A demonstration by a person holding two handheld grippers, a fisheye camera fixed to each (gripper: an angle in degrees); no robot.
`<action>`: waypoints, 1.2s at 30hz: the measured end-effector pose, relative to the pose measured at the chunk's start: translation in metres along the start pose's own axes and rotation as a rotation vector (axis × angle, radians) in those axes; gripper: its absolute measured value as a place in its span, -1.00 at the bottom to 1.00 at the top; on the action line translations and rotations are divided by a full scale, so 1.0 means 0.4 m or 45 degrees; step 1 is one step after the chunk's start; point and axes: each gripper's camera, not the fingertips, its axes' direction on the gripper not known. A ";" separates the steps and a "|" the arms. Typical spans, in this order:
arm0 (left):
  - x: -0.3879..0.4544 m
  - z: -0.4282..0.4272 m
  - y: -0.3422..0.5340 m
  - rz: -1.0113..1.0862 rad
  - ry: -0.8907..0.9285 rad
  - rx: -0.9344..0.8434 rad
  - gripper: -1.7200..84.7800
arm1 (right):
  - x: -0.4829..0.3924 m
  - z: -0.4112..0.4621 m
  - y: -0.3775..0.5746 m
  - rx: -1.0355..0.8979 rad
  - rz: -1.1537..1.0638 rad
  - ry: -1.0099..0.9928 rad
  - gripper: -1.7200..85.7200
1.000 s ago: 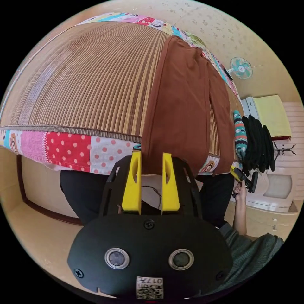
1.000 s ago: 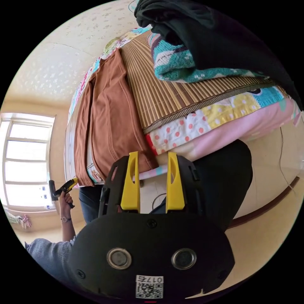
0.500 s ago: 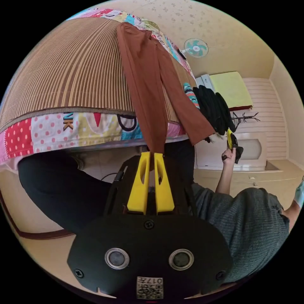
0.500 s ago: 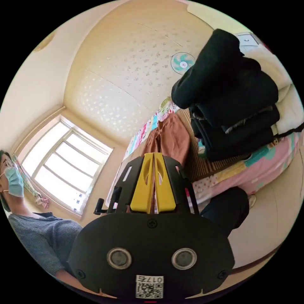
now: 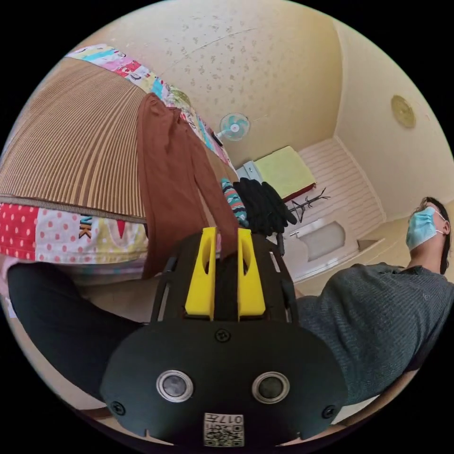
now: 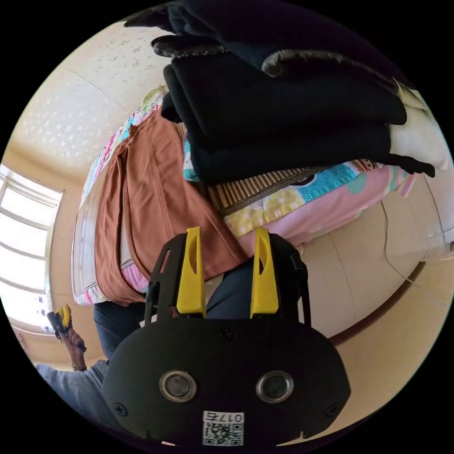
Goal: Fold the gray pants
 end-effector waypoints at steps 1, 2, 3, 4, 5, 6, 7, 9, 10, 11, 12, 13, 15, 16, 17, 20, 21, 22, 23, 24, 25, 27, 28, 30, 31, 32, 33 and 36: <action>0.000 0.006 0.002 0.004 0.017 -0.004 -0.79 | -0.002 0.009 0.000 -0.031 -0.065 0.027 -0.61; -0.003 0.023 0.005 0.001 0.037 -0.039 -0.79 | -0.005 0.007 0.003 -0.037 -0.100 0.059 -0.62; -0.005 0.044 0.007 0.003 0.046 -0.085 -0.79 | -0.013 0.004 0.007 -0.077 -0.168 0.124 -0.66; -0.005 0.055 0.008 0.010 0.052 -0.104 -0.79 | -0.019 -0.002 0.013 -0.126 -0.230 0.124 -0.74; -0.005 0.077 0.011 0.020 0.063 -0.135 -0.79 | -0.022 -0.008 0.018 -0.135 -0.250 0.113 -0.77; -0.004 0.104 0.010 0.018 0.079 -0.162 -0.79 | -0.027 -0.029 0.030 -0.135 -0.274 0.084 -0.84; -0.004 0.119 0.009 0.012 0.094 -0.174 -0.79 | -0.032 -0.062 0.042 -0.124 -0.282 0.005 -0.86; 0.015 0.214 -0.006 0.018 0.183 -0.314 -0.83 | -0.046 -0.130 0.061 -0.070 -0.312 -0.264 -0.88; 0.026 0.244 -0.011 0.031 0.191 -0.361 -0.84 | -0.064 -0.176 0.071 -0.020 -0.373 -0.468 -0.88; 0.052 0.303 -0.018 0.071 0.178 -0.443 -0.84 | -0.076 -0.197 0.075 0.005 -0.410 -0.558 -0.89; 0.080 0.358 -0.028 0.122 0.143 -0.506 -0.82 | -0.104 -0.229 0.080 0.048 -0.488 -0.690 -0.89; 0.093 0.383 -0.034 0.149 0.128 -0.532 -0.79 | -0.140 -0.245 0.079 0.055 -0.573 -0.784 -0.89; 0.120 0.466 -0.074 0.188 0.092 -0.596 -0.60 | -0.202 -0.246 0.069 -0.012 -0.689 -0.869 -0.90; 0.119 0.483 -0.088 0.175 0.083 -0.607 -0.55 | -0.246 -0.241 0.066 -0.051 -0.765 -0.902 -0.90; 0.112 0.511 -0.116 0.141 0.072 -0.621 -0.45 | -0.267 -0.237 0.066 -0.066 -0.802 -0.915 -0.90; 0.067 0.552 -0.169 0.035 0.006 -0.601 -0.45 | -0.368 -0.196 0.068 -0.177 -0.927 -0.962 -0.89; 0.040 0.569 -0.180 -0.018 -0.032 -0.616 -0.50 | -0.403 -0.173 0.067 -0.254 -0.962 -0.968 -0.89; 0.028 0.579 -0.183 -0.038 -0.043 -0.631 -0.54 | -0.432 -0.147 0.062 -0.361 -0.991 -0.953 -0.89; 0.009 0.602 -0.185 -0.049 -0.065 -0.683 -0.64 | -0.444 -0.135 0.056 -0.413 -1.001 -0.940 -0.89; -0.006 0.623 -0.181 -0.025 -0.139 -0.733 -0.75 | -0.458 -0.119 0.040 -0.507 -1.019 -0.917 -0.89; -0.013 0.631 -0.177 -0.013 -0.180 -0.753 -0.81 | -0.468 -0.113 0.018 -0.613 -1.053 -0.909 -0.89; -0.038 0.646 -0.162 -0.008 -0.205 -0.766 -0.96 | -0.476 -0.129 -0.029 -0.731 -1.113 -0.912 -0.88; -0.042 0.645 -0.159 -0.007 -0.190 -0.754 -0.96 | -0.474 -0.149 -0.081 -0.731 -1.094 -0.861 -0.88; -0.054 0.640 -0.155 0.002 -0.161 -0.726 -0.98 | -0.472 -0.174 -0.186 -0.630 -0.988 -0.703 -0.86; -0.055 0.641 -0.154 0.001 -0.162 -0.723 -0.98 | -0.481 -0.179 -0.265 -0.535 -0.912 -0.583 -0.84; -0.056 0.645 -0.153 0.005 -0.162 -0.715 -0.98 | -0.490 -0.177 -0.306 -0.488 -0.876 -0.531 -0.82; -0.050 0.652 -0.153 0.028 -0.153 -0.706 -0.98 | -0.511 -0.159 -0.392 -0.402 -0.785 -0.431 -0.77; -0.021 0.687 -0.156 0.137 -0.128 -0.707 -0.98 | -0.581 -0.068 -0.583 -0.175 -0.615 -0.252 -0.66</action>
